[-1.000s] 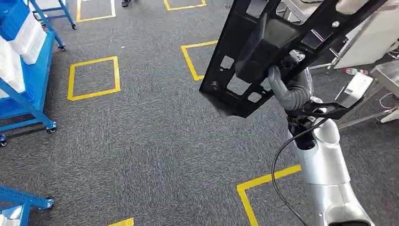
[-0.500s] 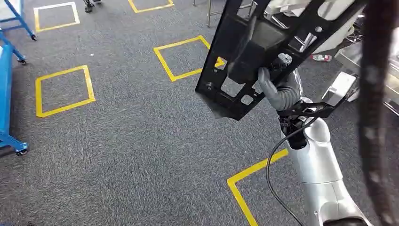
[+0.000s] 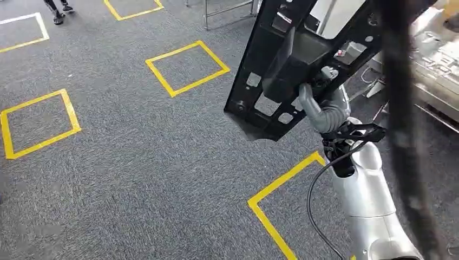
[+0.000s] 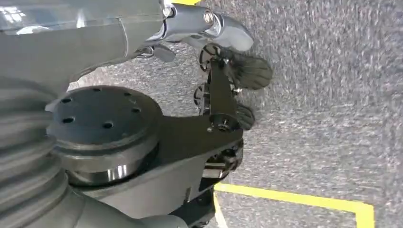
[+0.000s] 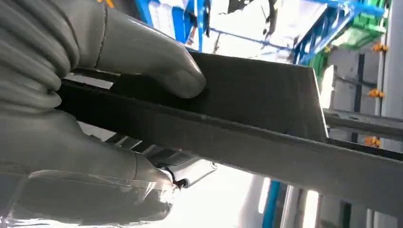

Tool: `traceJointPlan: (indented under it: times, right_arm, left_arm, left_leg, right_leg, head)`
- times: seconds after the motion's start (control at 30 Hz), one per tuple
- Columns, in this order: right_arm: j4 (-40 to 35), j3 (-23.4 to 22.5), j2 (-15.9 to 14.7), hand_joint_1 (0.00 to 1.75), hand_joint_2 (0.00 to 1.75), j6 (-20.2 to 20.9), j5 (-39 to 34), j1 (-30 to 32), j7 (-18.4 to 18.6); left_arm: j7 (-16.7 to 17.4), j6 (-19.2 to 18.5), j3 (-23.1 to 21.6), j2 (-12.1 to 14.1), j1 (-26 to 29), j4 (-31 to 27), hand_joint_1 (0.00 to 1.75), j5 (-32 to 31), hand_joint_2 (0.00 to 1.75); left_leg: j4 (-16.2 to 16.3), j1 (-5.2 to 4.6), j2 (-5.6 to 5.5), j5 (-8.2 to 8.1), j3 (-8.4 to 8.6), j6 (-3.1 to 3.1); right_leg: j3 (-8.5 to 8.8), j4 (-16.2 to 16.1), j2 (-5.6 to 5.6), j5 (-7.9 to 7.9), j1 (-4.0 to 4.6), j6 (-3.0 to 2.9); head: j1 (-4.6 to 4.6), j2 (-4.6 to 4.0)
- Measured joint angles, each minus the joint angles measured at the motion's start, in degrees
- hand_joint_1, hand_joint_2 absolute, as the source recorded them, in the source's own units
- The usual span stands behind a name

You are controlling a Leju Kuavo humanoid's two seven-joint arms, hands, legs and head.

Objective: Take the parts from the cabinet and place them on the table.

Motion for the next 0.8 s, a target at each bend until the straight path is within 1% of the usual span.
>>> traceJointPlan:
  times: [0.03,0.07,0.1,0.13,0.17,0.2,0.23,0.27,0.3,0.33,0.37,0.4,0.43,0.47,0.5,0.53,0.57,0.6,0.63,0.67,0.7,0.73,0.77,0.8]
  right_arm:
    - [-0.4,-0.1,0.0,1.75,1.75,0.0,0.0,0.4,0.0]
    - [-0.6,-0.2,0.0,1.75,1.75,0.1,-0.1,0.3,-0.1]
    - [-0.7,-0.2,-0.1,1.75,1.75,0.2,-0.1,0.1,0.0]
    - [-0.7,-0.2,0.1,1.75,1.75,0.2,0.0,0.3,0.1]
    - [-0.7,-0.2,0.2,1.75,1.75,0.4,0.1,0.5,0.1]
    - [-0.7,-0.2,0.2,1.75,1.75,0.4,0.1,0.8,0.2]
    - [-0.7,-0.2,0.2,1.75,1.75,0.4,0.2,1.0,0.2]
    - [-0.7,-0.2,0.2,1.75,1.75,0.4,0.2,1.1,0.2]
    - [-0.8,-0.2,0.2,1.75,1.75,0.4,0.3,1.2,0.2]
    - [-1.1,-0.2,0.2,1.75,1.75,0.3,0.5,1.2,0.3]
    - [-1.3,-0.3,0.2,1.75,1.75,0.2,0.6,1.2,0.3]
    - [-1.4,-0.3,0.2,1.75,1.75,0.1,0.8,1.2,0.4]
    - [-1.7,-0.4,0.2,1.75,1.75,0.0,1.1,1.5,0.5]
    - [-2.0,-0.5,0.2,1.75,1.75,-0.1,1.4,1.8,0.6]
    - [-2.2,-0.7,0.2,1.75,1.75,-0.2,1.7,2.1,0.7]
    - [-2.6,-0.9,0.2,1.75,1.75,-0.4,2.1,2.4,0.8]
    - [-3.0,-1.0,0.1,1.75,1.75,-0.4,2.2,2.4,0.8]
    - [-3.1,-1.0,0.2,1.75,1.75,-0.5,2.3,2.4,0.8]
    - [-3.3,-1.0,0.2,1.75,1.75,-0.5,2.3,2.4,0.8]
    - [-3.3,-1.0,0.2,1.75,1.75,-0.5,2.3,2.7,0.8]
    - [-3.3,-1.0,0.2,1.75,1.75,-0.5,2.3,3.0,0.9]
    - [-3.3,-1.1,0.2,1.75,1.75,-0.5,2.4,3.4,0.9]
    - [-3.3,-1.1,0.2,1.75,1.75,-0.5,2.6,3.5,0.9]
    - [-3.3,-1.1,0.2,1.75,1.75,-0.4,2.7,3.5,0.9]
  left_arm:
    - [0.0,0.0,-0.3,0.0,-0.1,0.0,0.0,-0.2,1.75]
    - [0.0,0.1,-0.4,0.2,-0.2,0.0,0.0,-0.3,1.75]
    - [0.0,0.4,-0.5,0.2,-0.1,0.0,0.0,-0.5,1.75]
    - [0.0,0.7,-0.7,0.3,0.1,0.0,0.0,-0.6,1.75]
    - [0.0,0.9,-0.7,0.3,0.2,0.0,0.0,-0.7,1.75]
    - [0.1,1.1,-0.7,0.4,0.4,0.0,0.0,-0.8,1.75]
    - [0.1,1.4,-0.7,0.5,0.4,0.0,0.0,-0.8,1.75]
    - [0.1,1.6,-0.7,0.5,0.4,0.0,0.0,-0.9,1.75]
    - [0.2,1.6,-0.7,0.7,0.4,0.0,0.0,-0.9,1.75]
    - [0.2,1.7,-0.8,0.8,0.4,0.0,0.0,-0.9,1.75]
    - [0.2,1.7,-0.8,0.9,0.5,0.0,0.0,-1.0,1.75]
    - [0.3,1.7,-0.8,0.9,0.5,0.0,0.0,-1.1,1.75]
    - [0.5,1.7,-0.9,0.9,0.4,0.0,0.0,-1.3,1.75]
    - [0.6,1.9,-1.1,1.0,0.3,0.0,0.0,-1.5,1.75]
    - [0.7,2.0,-1.2,1.0,0.2,0.0,0.0,-1.6,1.75]
    - [0.9,2.0,-1.3,1.0,0.1,0.0,0.0,-1.7,1.75]
    - [0.9,2.0,-1.4,1.1,0.0,0.0,0.0,-1.8,1.75]
    - [1.0,2.0,-1.5,1.1,0.0,0.0,0.0,-2.0,1.75]
    - [1.1,2.1,-1.6,1.1,0.1,0.0,0.0,-2.0,1.75]
    - [1.1,2.1,-1.6,1.1,0.2,0.0,0.0,-2.0,1.75]
    - [1.2,2.1,-1.6,1.1,0.3,0.0,0.0,-2.0,1.75]
    - [1.2,2.2,-1.7,1.2,0.4,0.0,0.0,-2.0,1.75]
    - [1.2,2.1,-1.7,1.2,0.4,0.0,0.0,-2.1,1.75]
    - [1.1,2.0,-1.8,1.2,0.3,0.0,0.0,-2.1,1.75]
  left_leg:
    - [0.3,0.03,-0.89,-0.38,-0.05,-0.42]
    - [1.8,0.2,-3.72,-1.29,-0.53,-0.7]
    - [5.5,0.22,-5.36,-3.38,-2.2,-0.82]
    - [10.4,0.28,-6.08,-5.79,-4.58,-0.99]
    - [15.4,0.32,-6.21,-7.6,-7.12,-1.19]
    - [18.1,0.33,-6.23,-7.94,-8.62,-1.29]
    - [17.8,0.39,-6.23,-6.86,-8.82,-1.35]
    - [15.0,0.51,-6.27,-4.69,-7.75,-1.38]
    - [10.1,0.64,-6.55,-1.71,-5.56,-1.4]
    - [4.5,0.87,-7.79,1.15,-3.1,-1.43]
    - [1.4,1.17,-10.49,1.22,-1.68,-1.29]
    - [0.3,1.27,-10.93,0.85,-1.42,-1.15]
    - [0.6,1.1,-10.45,0.83,-1.38,-0.94]
    - [0.6,0.81,-9.98,0.78,-1.36,-0.52]
    - [0.5,0.72,-9.51,0.9,-1.28,-0.14]
    - [-0.3,1.28,-8.59,1.22,-1.03,0.35]
    - [-0.6,1.18,-8.07,1.28,-0.8,0.6]
    - [-0.7,1.14,-7.47,1.25,-0.71,0.84]
    - [-0.7,1.04,-6.87,1.19,-0.71,0.92]
    - [-0.7,0.97,-6.15,1.06,-0.7,1.06]
    - [-0.7,0.96,-5.48,0.95,-0.68,1.04]
    - [-0.6,0.97,-4.76,0.82,-0.6,1.03]
    - [-0.6,0.97,-4.19,0.67,-0.44,0.93]
    - [-0.6,0.97,-3.58,0.47,-0.19,0.82]
  right_leg:
    - [0.94,-0.9,0.55,0.59,-0.99,-0.14]
    - [1.21,-1.3,1.1,0.69,-0.98,-0.23]
    - [1.24,-1.3,1.71,0.73,-1.05,-0.5]
    - [1.26,-1.2,2.35,0.67,-1.03,-0.64]
    - [1.25,-1.2,3.37,0.67,-1.01,-0.66]
    - [1.25,-1.1,4.19,0.66,-1.01,-0.67]
    - [1.29,-1.0,5.04,0.6,-1.05,-0.63]
    - [1.34,-0.8,5.86,0.48,-1.12,-0.54]
    - [1.38,-0.5,6.78,0.27,-1.23,-0.34]
    - [1.39,0.0,7.55,-0.06,-1.38,-0.07]
    - [1.14,0.3,8.1,-0.38,-1.42,0.23]
    - [0.69,1.0,8.76,-0.47,-1.31,0.56]
    - [0.42,0.7,9.2,-0.31,-1.52,0.88]
    - [0.31,0.6,9.86,-0.23,-1.72,1.33]
    - [0.22,0.4,10.33,-0.13,-1.84,1.69]
    - [0.17,0.5,10.65,-0.33,-1.75,1.91]
    - [-0.43,2.0,7.64,-1.33,-1.45,2.13]
    - [-2.1,5.3,5.43,-3.13,-1.47,2.32]
    - [-4.39,9.7,4.18,-5.11,-1.55,2.56]
    - [-6.98,14.5,3.46,-6.9,-1.68,2.75]
    - [-8.93,17.9,3.17,-7.62,-1.81,2.9]
    - [-9.46,18.3,3.05,-6.91,-1.96,3.0]
    - [-8.49,16.0,2.84,-5.04,-2.07,3.04]
    - [-6.18,11.2,2.4,-2.34,-2.08,2.96]
  head:
    - [-0.11,0.02]
    - [-0.22,0.0]
    - [-0.22,0.02]
    - [-0.48,0.02]
    - [-0.46,0.0]
    - [-0.48,0.0]
    - [-0.48,0.0]
    - [-0.48,0.0]
    - [-0.5,0.0]
    - [-0.48,0.0]
    - [-0.46,0.0]
    - [-0.5,0.0]
    - [-0.54,0.0]
    - [-0.7,0.02]
    - [-0.59,0.02]
    - [-0.74,0.02]
    - [-0.24,0.0]
    - [0.33,0.02]
    - [0.2,0.02]
    - [0.39,0.0]
    - [0.42,0.02]
    - [0.48,0.02]
    - [0.48,0.0]
    - [0.46,0.02]
